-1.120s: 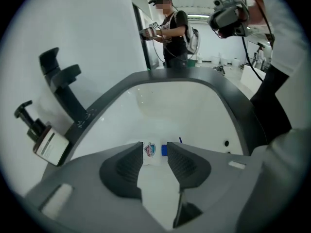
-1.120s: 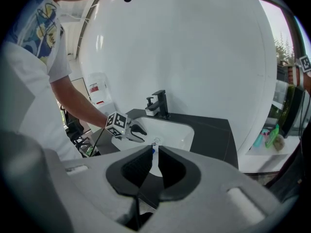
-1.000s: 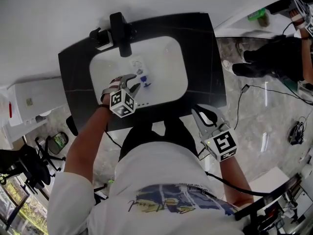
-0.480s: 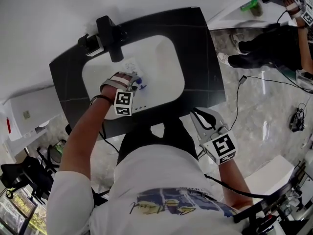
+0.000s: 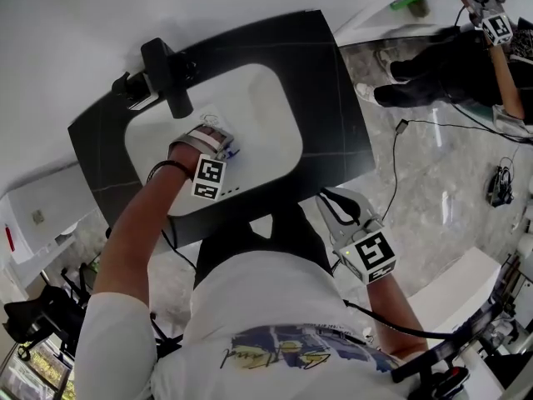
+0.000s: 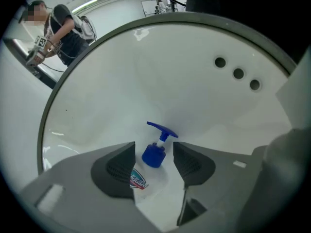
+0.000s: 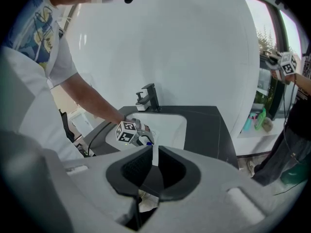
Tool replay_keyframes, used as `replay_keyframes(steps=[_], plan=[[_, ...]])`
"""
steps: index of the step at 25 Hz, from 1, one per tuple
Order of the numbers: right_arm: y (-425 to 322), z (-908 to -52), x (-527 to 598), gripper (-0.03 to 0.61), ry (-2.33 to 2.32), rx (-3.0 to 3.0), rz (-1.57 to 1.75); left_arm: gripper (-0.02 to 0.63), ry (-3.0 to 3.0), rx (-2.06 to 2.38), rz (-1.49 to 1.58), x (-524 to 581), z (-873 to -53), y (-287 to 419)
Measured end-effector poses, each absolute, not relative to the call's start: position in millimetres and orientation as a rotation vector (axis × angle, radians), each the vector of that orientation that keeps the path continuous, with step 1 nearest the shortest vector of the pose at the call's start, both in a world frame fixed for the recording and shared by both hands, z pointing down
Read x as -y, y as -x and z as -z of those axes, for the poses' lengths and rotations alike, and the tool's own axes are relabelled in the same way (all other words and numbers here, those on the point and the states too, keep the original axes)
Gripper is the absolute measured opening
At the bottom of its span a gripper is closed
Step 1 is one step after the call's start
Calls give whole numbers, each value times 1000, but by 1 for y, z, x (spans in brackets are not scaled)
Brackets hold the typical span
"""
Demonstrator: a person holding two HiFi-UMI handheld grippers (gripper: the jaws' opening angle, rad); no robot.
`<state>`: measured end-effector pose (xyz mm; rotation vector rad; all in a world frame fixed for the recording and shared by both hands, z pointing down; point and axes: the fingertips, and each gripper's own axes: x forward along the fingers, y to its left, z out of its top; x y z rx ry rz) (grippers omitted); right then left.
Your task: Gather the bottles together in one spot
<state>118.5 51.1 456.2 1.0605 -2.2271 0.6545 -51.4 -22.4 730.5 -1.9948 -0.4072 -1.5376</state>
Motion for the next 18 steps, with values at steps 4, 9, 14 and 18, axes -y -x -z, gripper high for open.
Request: replay_keyframes(steps=[4,9,14,18], plan=[[-116,-459,-55,38,-1059,2221,-668,189,1907,509,1525,16,-740,49],[-117,-458,-57,38,-1045,2210,-675,141,1925,481,1534,14,-741,53],[-118,-455,-52,38,-1046,2234,-653,135,2036,318,1522,20,-719,45],[-114,-452,-52,38,-1028,2254,-654,135,2184,157,1508,29,-691,39]])
